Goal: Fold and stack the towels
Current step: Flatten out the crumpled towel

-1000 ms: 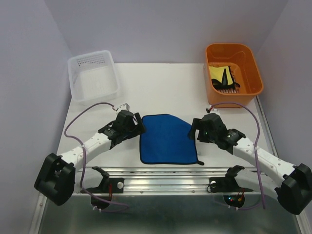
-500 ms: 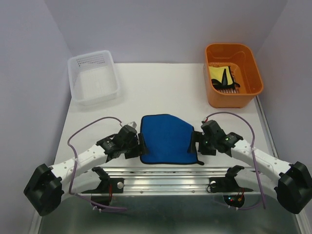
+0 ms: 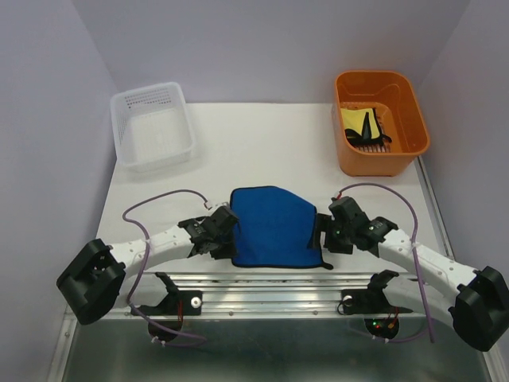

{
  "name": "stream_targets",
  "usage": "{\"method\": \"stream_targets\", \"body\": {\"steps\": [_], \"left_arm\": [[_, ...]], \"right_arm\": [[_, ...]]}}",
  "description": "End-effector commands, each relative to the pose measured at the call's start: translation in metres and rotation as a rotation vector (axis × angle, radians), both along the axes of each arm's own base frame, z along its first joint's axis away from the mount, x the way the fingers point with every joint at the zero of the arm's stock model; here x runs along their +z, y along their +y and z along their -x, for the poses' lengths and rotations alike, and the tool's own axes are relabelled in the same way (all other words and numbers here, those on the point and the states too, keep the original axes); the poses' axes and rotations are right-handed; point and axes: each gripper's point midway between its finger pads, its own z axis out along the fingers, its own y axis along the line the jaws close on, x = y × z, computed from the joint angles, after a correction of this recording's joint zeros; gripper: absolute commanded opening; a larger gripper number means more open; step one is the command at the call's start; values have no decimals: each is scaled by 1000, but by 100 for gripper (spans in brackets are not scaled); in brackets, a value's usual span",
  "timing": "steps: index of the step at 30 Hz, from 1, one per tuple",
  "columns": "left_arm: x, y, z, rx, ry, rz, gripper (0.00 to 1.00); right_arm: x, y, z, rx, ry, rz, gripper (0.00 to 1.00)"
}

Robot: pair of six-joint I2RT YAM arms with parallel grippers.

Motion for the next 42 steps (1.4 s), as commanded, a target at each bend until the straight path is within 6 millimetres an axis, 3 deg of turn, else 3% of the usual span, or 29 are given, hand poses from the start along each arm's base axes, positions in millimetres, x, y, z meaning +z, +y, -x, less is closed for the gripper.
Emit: {"method": "stream_targets", "body": {"steps": [1,3,4,5,11,16,23,25,27,33,35,37,42], "left_arm": [[-12,15,-2,38,-9,-125,31],[-15,19,-6,51,-19,-168,22],[-14,18,-7,49,-24,-177,8],[-14,20,-10,55,-40,-198,0],[-12,24,-13,71,-48,-235,0],[-7,24,-15,73,-66,-227,0],[1,22,-15,70,-80,-195,0],[-1,22,-14,61,-87,-187,0],[-3,19,-11,48,-72,-170,0],[-4,15,-8,35,-66,-138,0],[3,12,-10,34,-84,-115,0],[14,6,-15,31,-117,-78,0],[59,-13,-31,-1,-229,34,0]], "right_arm": [[-2,-7,0,-23,-14,35,82],[-5,-7,2,-20,0,49,82],[-8,-13,-2,-45,-14,91,81],[-10,-11,1,-30,-7,101,81],[-5,-6,-2,6,-51,220,78],[-14,-5,13,57,-24,302,72],[-16,6,28,115,2,277,59],[-25,7,32,136,19,276,58],[-31,11,37,150,45,254,54],[-40,11,40,134,63,250,22],[-32,18,35,132,27,205,9],[-22,26,27,134,-24,157,1],[37,55,7,169,-210,-32,1]]}}
